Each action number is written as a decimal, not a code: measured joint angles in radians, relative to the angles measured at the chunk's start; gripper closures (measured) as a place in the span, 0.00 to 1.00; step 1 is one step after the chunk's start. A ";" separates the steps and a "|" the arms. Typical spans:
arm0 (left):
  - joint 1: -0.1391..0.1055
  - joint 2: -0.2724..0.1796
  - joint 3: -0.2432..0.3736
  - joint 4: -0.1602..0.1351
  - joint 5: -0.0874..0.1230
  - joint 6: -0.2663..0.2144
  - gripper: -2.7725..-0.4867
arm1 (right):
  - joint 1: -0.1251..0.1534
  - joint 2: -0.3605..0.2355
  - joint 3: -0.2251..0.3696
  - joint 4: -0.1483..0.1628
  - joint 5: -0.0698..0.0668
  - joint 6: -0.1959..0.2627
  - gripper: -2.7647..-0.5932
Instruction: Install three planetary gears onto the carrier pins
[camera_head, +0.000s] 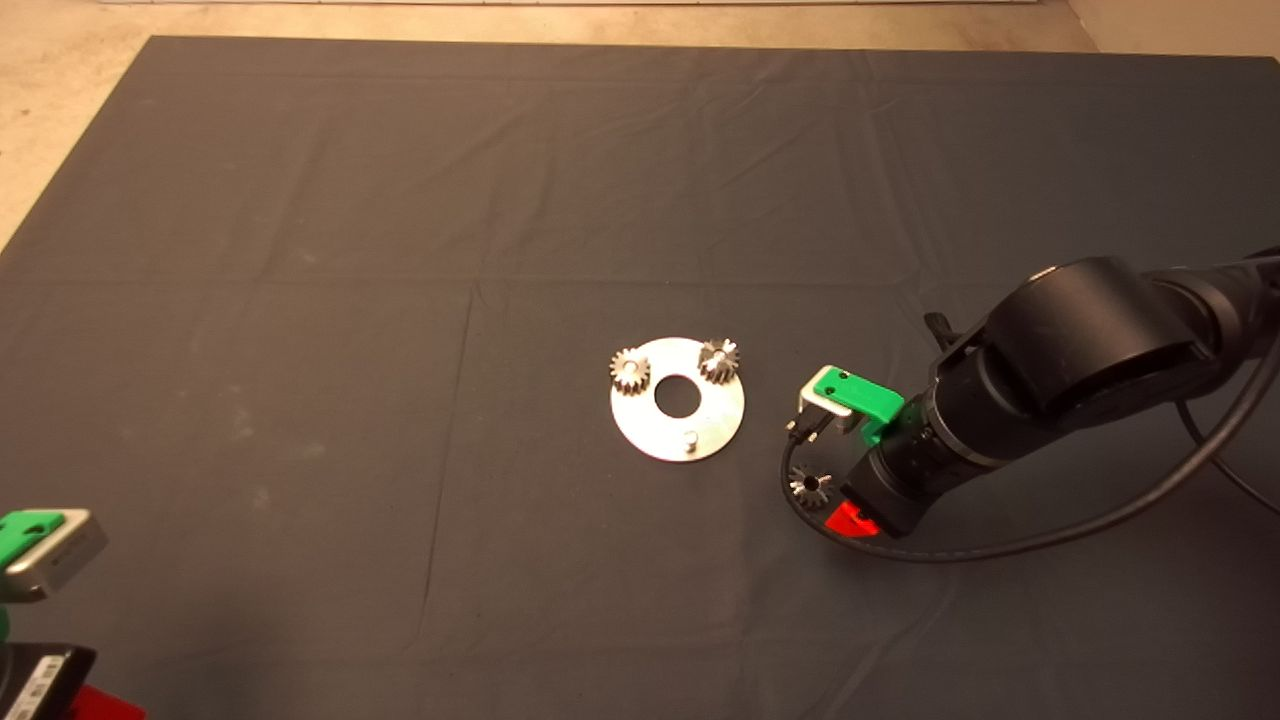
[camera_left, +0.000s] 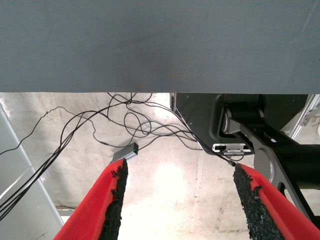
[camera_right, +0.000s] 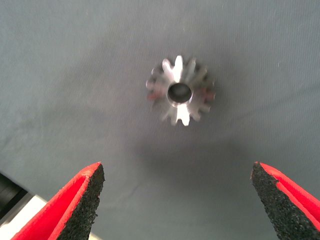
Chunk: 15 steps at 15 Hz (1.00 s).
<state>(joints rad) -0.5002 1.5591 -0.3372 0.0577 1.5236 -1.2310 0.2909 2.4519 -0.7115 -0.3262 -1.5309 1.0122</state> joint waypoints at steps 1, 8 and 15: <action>0.000 0.000 0.000 0.000 0.000 0.001 0.57 | 0.000 0.006 0.000 -0.009 0.000 -0.006 0.27; 0.000 -0.007 0.000 -0.001 0.000 0.010 0.57 | -0.031 0.014 0.002 -0.037 0.001 -0.040 0.27; 0.000 -0.096 0.001 -0.001 -0.001 0.094 0.57 | -0.049 0.014 0.000 -0.058 0.001 -0.100 0.27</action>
<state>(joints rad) -0.5002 1.4632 -0.3357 0.0566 1.5230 -1.1368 0.2415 2.4660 -0.7117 -0.3840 -1.5302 0.9117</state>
